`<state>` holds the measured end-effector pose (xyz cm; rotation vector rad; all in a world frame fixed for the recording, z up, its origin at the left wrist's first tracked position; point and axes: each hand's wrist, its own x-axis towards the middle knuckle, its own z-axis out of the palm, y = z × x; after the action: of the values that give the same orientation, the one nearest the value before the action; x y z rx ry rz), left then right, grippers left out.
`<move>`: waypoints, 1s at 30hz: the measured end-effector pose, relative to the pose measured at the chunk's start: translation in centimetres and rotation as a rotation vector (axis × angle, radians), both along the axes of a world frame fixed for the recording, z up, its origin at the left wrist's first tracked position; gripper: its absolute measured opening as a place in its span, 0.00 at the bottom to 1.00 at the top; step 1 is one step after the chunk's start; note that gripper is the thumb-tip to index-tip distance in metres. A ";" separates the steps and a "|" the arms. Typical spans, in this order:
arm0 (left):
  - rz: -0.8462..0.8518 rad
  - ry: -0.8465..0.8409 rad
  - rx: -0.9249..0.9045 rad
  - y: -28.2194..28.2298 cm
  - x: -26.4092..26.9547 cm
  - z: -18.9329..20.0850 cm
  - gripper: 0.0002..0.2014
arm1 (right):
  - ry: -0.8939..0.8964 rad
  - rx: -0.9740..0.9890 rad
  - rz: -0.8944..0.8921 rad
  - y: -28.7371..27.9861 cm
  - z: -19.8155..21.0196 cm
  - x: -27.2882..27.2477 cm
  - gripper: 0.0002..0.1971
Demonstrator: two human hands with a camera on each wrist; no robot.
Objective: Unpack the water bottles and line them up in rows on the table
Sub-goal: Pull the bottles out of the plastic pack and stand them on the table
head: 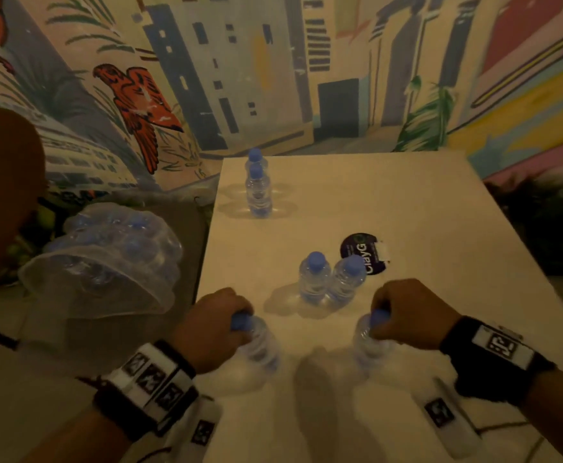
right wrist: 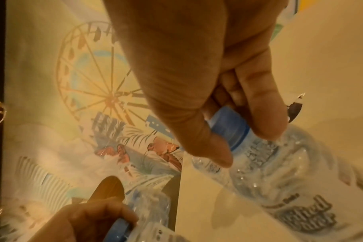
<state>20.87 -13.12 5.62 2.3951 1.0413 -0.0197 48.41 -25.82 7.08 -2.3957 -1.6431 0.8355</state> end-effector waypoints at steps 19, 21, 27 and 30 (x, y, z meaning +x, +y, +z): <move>-0.007 0.029 0.159 -2.5 12.2 -3.1 0.10 | 0.002 0.103 0.086 2.8 -3.3 1.1 0.06; 0.030 0.015 0.168 -2.7 12.1 -3.4 0.11 | 0.018 0.144 0.089 2.8 -3.8 1.0 0.06; 0.157 0.040 0.153 -3.1 12.3 -4.3 0.13 | -0.047 0.194 0.182 2.2 -4.8 1.0 0.10; 0.157 0.038 0.150 -3.0 12.7 -4.1 0.11 | -0.086 0.181 0.219 2.4 -5.0 1.0 0.10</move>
<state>33.52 -16.16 1.52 2.4459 1.2874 0.0709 49.46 -23.47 2.09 -2.1871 -1.9491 0.5885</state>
